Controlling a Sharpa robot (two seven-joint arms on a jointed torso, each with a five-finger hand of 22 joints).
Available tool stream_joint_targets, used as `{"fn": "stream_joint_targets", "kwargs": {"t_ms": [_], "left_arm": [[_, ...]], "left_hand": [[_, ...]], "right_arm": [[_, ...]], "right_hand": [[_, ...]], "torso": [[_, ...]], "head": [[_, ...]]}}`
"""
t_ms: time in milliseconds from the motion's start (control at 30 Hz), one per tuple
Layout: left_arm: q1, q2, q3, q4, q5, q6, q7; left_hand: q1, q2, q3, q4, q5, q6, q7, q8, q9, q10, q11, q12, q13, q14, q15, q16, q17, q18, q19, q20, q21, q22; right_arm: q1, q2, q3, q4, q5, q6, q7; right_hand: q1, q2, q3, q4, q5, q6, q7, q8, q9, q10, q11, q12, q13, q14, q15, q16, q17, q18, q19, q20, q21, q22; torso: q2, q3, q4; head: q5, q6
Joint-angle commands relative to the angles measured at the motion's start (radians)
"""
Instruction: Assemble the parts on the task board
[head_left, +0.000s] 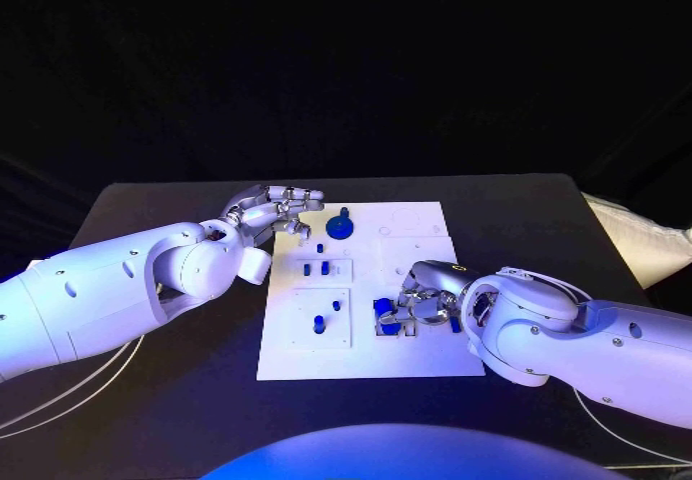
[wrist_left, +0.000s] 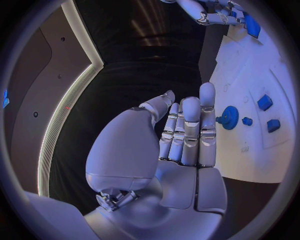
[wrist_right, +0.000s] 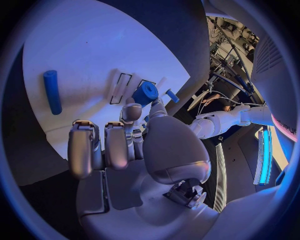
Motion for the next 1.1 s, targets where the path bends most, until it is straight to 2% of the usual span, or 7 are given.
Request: {"fn": "stream_joint_targets", "kwargs": {"t_ms": [33,233,333,533,700,833,1100], "left_arm": [[0.000,0.001,0.001,0.001,0.001,0.018,0.002],[0.000,0.001,0.001,0.001,0.001,0.018,0.002],[0.000,0.002,0.001,0.001,0.001,0.019,0.002],[-0.001,0.003,0.001,0.000,0.001,0.018,0.001],[-0.001,0.003,0.001,-0.001,0.001,0.018,0.001],[-0.002,0.004,0.001,-0.001,0.001,0.019,-0.001],[-0.002,0.005,0.001,-0.002,0.001,0.019,-0.002]], "left_hand": [[-0.002,0.001,-0.008,0.001,0.003,-0.010,-0.001,0.004,-0.001,-0.012,0.000,0.007,-0.002,-0.002,0.005,0.003,-0.001,0.018,0.003,0.004,-0.004,-0.001],[-0.002,0.001,-0.008,0.001,0.003,-0.010,-0.001,0.004,-0.001,-0.012,0.000,0.007,-0.002,-0.002,0.005,0.003,-0.001,0.018,0.003,0.004,-0.004,-0.001],[-0.002,0.001,-0.008,0.001,0.003,-0.010,-0.001,0.004,-0.001,-0.012,0.000,0.007,-0.002,-0.002,0.005,0.003,-0.001,0.018,0.003,0.004,-0.004,-0.001],[-0.002,0.001,-0.008,0.001,0.003,-0.010,-0.001,0.004,-0.001,-0.013,0.000,0.008,-0.002,-0.003,0.005,0.003,-0.002,0.018,0.003,0.004,-0.004,-0.002],[-0.002,0.001,-0.008,0.001,0.003,-0.010,-0.001,0.004,-0.001,-0.013,0.000,0.008,-0.002,-0.003,0.005,0.003,-0.002,0.018,0.003,0.004,-0.004,-0.002],[-0.002,0.001,-0.008,0.001,0.003,-0.010,-0.001,0.004,-0.001,-0.013,0.000,0.008,-0.002,-0.003,0.005,0.003,-0.002,0.018,0.003,0.004,-0.004,-0.002],[-0.002,0.001,-0.008,0.001,0.003,-0.010,-0.001,0.004,-0.001,-0.013,0.000,0.008,-0.002,-0.003,0.005,0.003,-0.002,0.018,0.003,0.004,-0.004,-0.002]], "right_arm": [[-0.006,0.001,-0.005,-0.007,-0.006,0.015,0.003],[-0.006,0.004,-0.005,-0.008,0.013,-0.007,0.014],[-0.006,0.007,-0.005,-0.010,0.017,-0.006,0.014],[-0.006,0.013,-0.005,-0.013,0.014,0.013,0.014],[-0.007,0.017,-0.005,-0.014,0.013,0.026,0.017],[-0.007,0.016,-0.005,-0.015,0.003,0.025,0.016],[-0.007,0.006,-0.005,-0.010,-0.008,0.017,0.017]], "right_hand": [[-0.002,0.010,-0.007,0.008,-0.001,0.005,-0.001,-0.004,-0.001,0.000,-0.005,-0.005,0.003,0.044,-0.007,0.001,0.000,-0.010,0.000,-0.001,0.002,0.018],[-0.073,0.020,-0.051,0.070,-0.004,0.008,-0.003,-0.007,0.003,0.006,-0.006,-0.005,0.012,0.046,-0.007,0.003,0.005,-0.010,0.002,0.000,0.004,0.022],[-0.075,0.022,-0.053,0.073,-0.003,0.010,-0.004,-0.006,0.004,0.008,-0.006,0.000,0.017,0.046,-0.007,0.006,0.010,-0.011,0.004,0.000,0.005,0.025],[0.004,0.039,-0.031,0.030,0.016,0.025,-0.011,0.001,0.012,0.020,-0.013,0.019,0.038,0.050,-0.013,0.016,0.029,-0.013,0.011,-0.004,0.012,0.036],[0.053,0.045,-0.017,-0.003,0.013,0.029,-0.013,0.002,0.015,0.025,-0.016,0.023,0.046,0.051,-0.016,0.020,0.035,-0.014,0.014,-0.007,0.014,0.040],[0.055,0.045,-0.017,-0.005,0.012,0.029,-0.014,0.002,0.015,0.025,-0.016,0.022,0.046,0.051,-0.016,0.020,0.036,-0.014,0.014,-0.007,0.014,0.040],[0.056,0.043,-0.017,-0.006,0.012,0.028,-0.013,0.001,0.015,0.025,-0.016,0.019,0.044,0.050,-0.016,0.019,0.034,-0.014,0.013,-0.008,0.014,0.040]], "torso": [[0.000,0.0001,-0.0002],[0.000,0.0004,-0.0009],[0.000,0.0001,-0.0003],[0.000,0.0006,0.0003],[-0.001,0.0010,-0.0010],[-0.001,-0.0002,-0.0013],[0.000,0.0021,-0.0013]], "head": [[0.001,-0.002],[0.001,0.000],[0.000,-0.001],[0.001,-0.002],[0.003,-0.003],[0.006,-0.003],[0.004,-0.003]]}}
